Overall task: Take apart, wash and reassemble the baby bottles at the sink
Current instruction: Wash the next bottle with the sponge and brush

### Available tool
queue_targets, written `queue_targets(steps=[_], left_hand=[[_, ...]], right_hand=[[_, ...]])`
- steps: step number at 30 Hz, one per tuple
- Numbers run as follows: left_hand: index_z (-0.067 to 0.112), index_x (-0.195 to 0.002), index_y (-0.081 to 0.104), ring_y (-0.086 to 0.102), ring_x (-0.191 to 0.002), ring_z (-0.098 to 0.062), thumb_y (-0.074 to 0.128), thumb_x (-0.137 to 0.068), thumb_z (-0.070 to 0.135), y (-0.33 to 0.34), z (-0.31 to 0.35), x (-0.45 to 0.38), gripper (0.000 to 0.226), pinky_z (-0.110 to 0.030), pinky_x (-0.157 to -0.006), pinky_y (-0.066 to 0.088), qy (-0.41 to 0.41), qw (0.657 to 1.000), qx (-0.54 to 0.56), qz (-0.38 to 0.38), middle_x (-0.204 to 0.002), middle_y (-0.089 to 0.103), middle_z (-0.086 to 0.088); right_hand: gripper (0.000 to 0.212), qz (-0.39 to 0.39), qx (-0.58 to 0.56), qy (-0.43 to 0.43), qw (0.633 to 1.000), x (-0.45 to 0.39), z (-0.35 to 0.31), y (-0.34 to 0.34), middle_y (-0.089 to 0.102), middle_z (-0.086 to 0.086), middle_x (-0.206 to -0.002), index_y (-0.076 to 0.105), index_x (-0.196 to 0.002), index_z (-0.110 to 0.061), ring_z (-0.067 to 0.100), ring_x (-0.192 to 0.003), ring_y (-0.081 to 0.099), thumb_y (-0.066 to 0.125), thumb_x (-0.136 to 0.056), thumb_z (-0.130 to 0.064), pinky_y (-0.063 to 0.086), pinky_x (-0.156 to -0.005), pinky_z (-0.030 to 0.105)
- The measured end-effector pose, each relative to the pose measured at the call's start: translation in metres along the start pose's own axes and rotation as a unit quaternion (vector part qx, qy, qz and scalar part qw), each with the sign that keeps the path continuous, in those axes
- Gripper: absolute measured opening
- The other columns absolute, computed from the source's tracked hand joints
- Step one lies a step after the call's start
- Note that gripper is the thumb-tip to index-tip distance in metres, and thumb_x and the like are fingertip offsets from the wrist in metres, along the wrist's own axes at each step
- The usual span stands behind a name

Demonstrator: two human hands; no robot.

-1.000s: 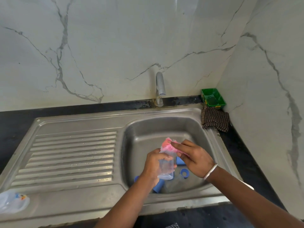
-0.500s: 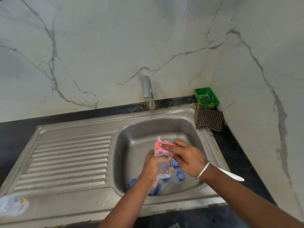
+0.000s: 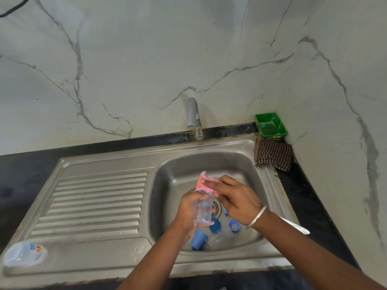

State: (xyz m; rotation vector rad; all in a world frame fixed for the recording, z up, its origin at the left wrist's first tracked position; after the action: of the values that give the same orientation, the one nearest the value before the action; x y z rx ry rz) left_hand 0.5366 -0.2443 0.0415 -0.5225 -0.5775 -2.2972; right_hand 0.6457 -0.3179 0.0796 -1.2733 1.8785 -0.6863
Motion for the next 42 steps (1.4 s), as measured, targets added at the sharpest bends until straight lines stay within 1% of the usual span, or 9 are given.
queue_targets(steps=[4,9,14,20,22,29,33,36,42], left_hand=[[0.002,-0.108,0.066,0.060,-0.068,-0.024,0.080,-0.059,0.020,0.000,0.002,-0.003,0.054,-0.030,-0.057,0.048,0.008,1.000,0.009,-0.011,-0.090,0.061,-0.017],[0.007,-0.101,0.063,0.055,-0.068,-0.025,0.072,-0.064,0.009,0.003,-0.001,-0.003,0.039,-0.031,-0.059,0.045,-0.019,0.995,0.073,-0.071,-0.087,0.050,-0.016],[0.009,-0.123,0.057,0.061,-0.085,-0.029,0.073,-0.063,0.013,-0.010,-0.008,-0.008,0.061,-0.058,-0.076,0.052,-0.044,0.989,0.130,-0.062,-0.106,0.058,-0.014],[0.010,-0.103,0.069,0.067,-0.083,-0.030,0.064,-0.070,0.018,-0.011,0.002,-0.006,0.035,-0.045,-0.072,0.054,-0.008,0.999,0.048,-0.016,-0.095,0.067,-0.014],[0.009,-0.100,0.069,0.064,-0.083,-0.031,0.058,-0.074,0.016,-0.007,0.003,-0.004,0.029,-0.044,-0.071,0.054,-0.014,0.998,0.055,-0.002,-0.092,0.067,-0.014],[-0.003,-0.104,0.065,0.060,-0.076,-0.032,0.076,-0.063,0.011,0.001,0.015,0.000,0.045,-0.037,-0.064,0.053,0.043,0.999,0.027,0.002,-0.087,0.060,-0.020],[0.007,-0.108,0.064,0.062,-0.086,-0.032,0.077,-0.057,0.020,-0.003,0.009,0.000,0.054,-0.048,-0.070,0.054,0.008,0.995,0.101,-0.016,-0.096,0.062,-0.017],[0.014,-0.109,0.069,0.064,-0.096,-0.032,0.072,-0.061,0.025,-0.004,0.013,0.000,0.048,-0.053,-0.074,0.055,0.010,0.997,0.068,-0.023,-0.103,0.067,-0.012],[0.011,-0.109,0.070,0.067,-0.081,-0.028,0.067,-0.061,0.029,-0.006,0.009,0.001,0.051,-0.054,-0.072,0.056,-0.027,0.995,0.098,0.010,-0.096,0.068,-0.011]], right_hand=[[0.063,0.002,-0.023,-0.005,1.000,-0.004,0.004,-0.001,0.051,-0.014,-0.105,0.036,-0.143,-0.052,0.009,-0.080,0.058,0.053,-0.094,-0.017,0.053,-0.062,0.035],[0.063,0.007,-0.049,-0.006,0.999,0.001,0.018,0.000,0.050,-0.019,-0.105,0.040,-0.142,-0.049,0.008,-0.078,0.058,0.058,-0.093,-0.013,0.054,-0.065,0.035],[0.073,0.002,-0.043,0.006,0.999,-0.002,0.027,0.006,0.051,-0.019,-0.106,0.037,-0.140,-0.056,0.014,-0.081,0.061,0.058,-0.087,-0.011,0.055,-0.065,0.037],[0.064,-0.004,0.007,-0.008,1.000,-0.012,0.013,0.002,0.044,-0.020,-0.098,0.035,-0.144,-0.052,0.000,-0.068,0.040,0.054,-0.092,-0.019,0.050,-0.055,0.028],[0.065,-0.014,0.017,-0.015,1.000,-0.018,0.005,0.003,0.047,-0.017,-0.100,0.033,-0.144,-0.053,0.003,-0.068,0.045,0.051,-0.091,-0.020,0.050,-0.054,0.029],[0.064,0.012,-0.013,-0.023,1.000,-0.013,0.009,-0.007,0.051,-0.016,-0.098,0.033,-0.143,-0.056,0.010,-0.070,0.054,0.053,-0.093,-0.019,0.052,-0.057,0.033],[0.069,0.008,-0.007,0.002,1.000,-0.002,0.024,-0.007,0.049,-0.018,-0.099,0.036,-0.141,-0.056,0.011,-0.073,0.056,0.057,-0.091,-0.015,0.054,-0.060,0.035],[0.064,0.019,-0.025,0.009,0.999,0.000,0.026,-0.010,0.050,-0.019,-0.100,0.037,-0.142,-0.053,0.008,-0.073,0.054,0.055,-0.093,-0.017,0.055,-0.065,0.036],[0.047,0.056,-0.082,0.005,0.995,-0.010,0.012,-0.017,0.058,-0.013,-0.109,0.042,-0.142,-0.046,0.012,-0.085,0.060,0.048,-0.098,-0.032,0.054,-0.074,0.037]])
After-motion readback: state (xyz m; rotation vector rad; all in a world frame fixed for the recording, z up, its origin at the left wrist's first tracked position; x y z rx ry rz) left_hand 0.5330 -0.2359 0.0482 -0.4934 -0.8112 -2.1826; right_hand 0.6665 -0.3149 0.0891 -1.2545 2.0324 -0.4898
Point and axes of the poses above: each hand's wrist, its own x-axis away from the middle knuckle, its own y-axis out of the palm, z = x × y, the point moved 7 cm from there along -x, towards the middle knuckle
